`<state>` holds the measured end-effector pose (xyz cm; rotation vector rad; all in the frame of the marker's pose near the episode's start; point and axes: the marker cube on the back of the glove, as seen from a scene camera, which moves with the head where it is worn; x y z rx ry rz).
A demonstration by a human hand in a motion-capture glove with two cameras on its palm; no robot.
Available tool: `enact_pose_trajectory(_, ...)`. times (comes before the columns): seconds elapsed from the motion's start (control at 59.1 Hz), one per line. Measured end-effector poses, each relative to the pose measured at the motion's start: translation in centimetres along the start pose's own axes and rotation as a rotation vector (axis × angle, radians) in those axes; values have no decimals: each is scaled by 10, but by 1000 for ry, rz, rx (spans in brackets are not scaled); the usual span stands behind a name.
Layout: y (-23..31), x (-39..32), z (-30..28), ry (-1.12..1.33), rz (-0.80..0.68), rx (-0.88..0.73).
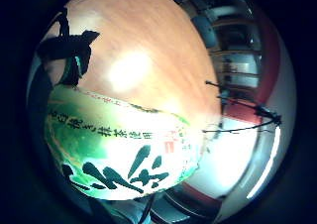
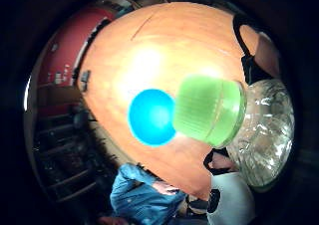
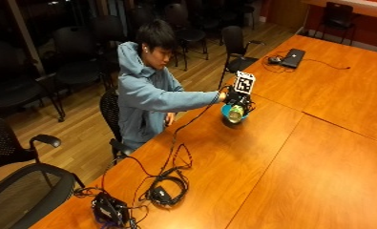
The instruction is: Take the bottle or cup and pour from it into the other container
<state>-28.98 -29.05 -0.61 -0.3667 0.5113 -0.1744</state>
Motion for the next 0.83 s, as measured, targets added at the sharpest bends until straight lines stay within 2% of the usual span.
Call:
enact_pose_trajectory(0.068,1,-36,-9,-75,-83,-19)
enact_pose_trajectory(0.152,1,-65,-13,19,-116,-38)
enact_pose_trajectory(0.22,-9,-98,-15,31,107,-39)
enact_pose_trajectory(0.237,-9,-104,-16,26,118,-41)
enact_pose_trajectory(0.288,-2,-120,-15,74,-40,-61)
enact_pose_trajectory(0.304,-2,-128,-15,83,-48,-68)
enact_pose_trajectory(0.372,-8,-170,-17,0,90,-80)
enact_pose_trajectory(0.457,-1,-161,-9,147,-110,-94)
enact_pose_trajectory(0.592,-1,-157,-5,161,-87,-124)
enact_pose_trajectory(0.609,-3,-156,-6,134,-46,-126)
enact_pose_trajectory(0.66,-15,-175,-14,-91,207,-115)
enact_pose_trajectory(0.677,-17,-181,-14,-115,232,-111)
enact_pose_trajectory(0.744,-14,-200,-11,-51,167,-115)
enact_pose_trajectory(0.795,-20,-208,-13,-148,306,-109)
enact_pose_trajectory(0.829,-22,-208,-14,-179,348,-103)
